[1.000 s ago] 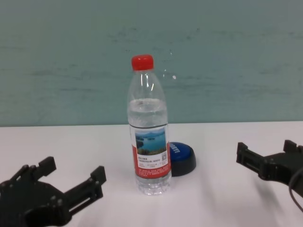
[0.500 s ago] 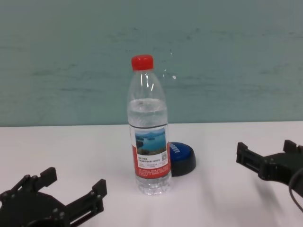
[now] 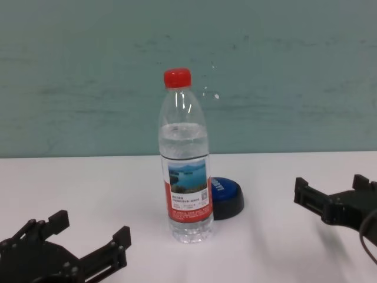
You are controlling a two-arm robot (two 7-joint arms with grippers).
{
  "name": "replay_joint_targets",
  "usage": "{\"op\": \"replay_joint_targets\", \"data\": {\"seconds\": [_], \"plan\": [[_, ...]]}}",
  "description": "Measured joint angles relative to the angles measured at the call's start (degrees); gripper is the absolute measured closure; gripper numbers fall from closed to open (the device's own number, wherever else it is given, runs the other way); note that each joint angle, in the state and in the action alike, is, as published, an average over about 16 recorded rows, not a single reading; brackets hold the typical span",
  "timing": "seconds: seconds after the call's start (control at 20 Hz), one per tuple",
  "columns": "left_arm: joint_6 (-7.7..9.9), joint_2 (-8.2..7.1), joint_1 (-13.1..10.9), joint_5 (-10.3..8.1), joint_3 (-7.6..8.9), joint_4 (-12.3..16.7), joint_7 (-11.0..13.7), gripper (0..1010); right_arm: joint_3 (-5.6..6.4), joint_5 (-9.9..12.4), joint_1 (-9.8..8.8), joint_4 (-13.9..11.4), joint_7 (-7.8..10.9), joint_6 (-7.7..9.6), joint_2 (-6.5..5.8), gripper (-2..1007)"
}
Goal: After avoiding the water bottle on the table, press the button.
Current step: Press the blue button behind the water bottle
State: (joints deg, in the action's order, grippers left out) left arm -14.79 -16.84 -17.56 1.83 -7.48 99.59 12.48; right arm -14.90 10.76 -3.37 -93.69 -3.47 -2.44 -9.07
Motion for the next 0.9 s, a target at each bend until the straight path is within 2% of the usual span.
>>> {"op": "replay_joint_targets", "data": {"seconds": [0.55, 0.9], "plan": [[0.01, 0.02, 0.0, 0.00, -0.02, 0.0, 0.0, 10, 0.04, -0.1, -0.01, 0.0, 0.24, -0.01, 0.00, 1], [0.00, 0.02, 0.0, 0.00, -0.02, 0.1, 0.0, 10, 0.34, -0.9, -0.33, -1.3, 1.92, 0.44, -0.49, 1]]}}
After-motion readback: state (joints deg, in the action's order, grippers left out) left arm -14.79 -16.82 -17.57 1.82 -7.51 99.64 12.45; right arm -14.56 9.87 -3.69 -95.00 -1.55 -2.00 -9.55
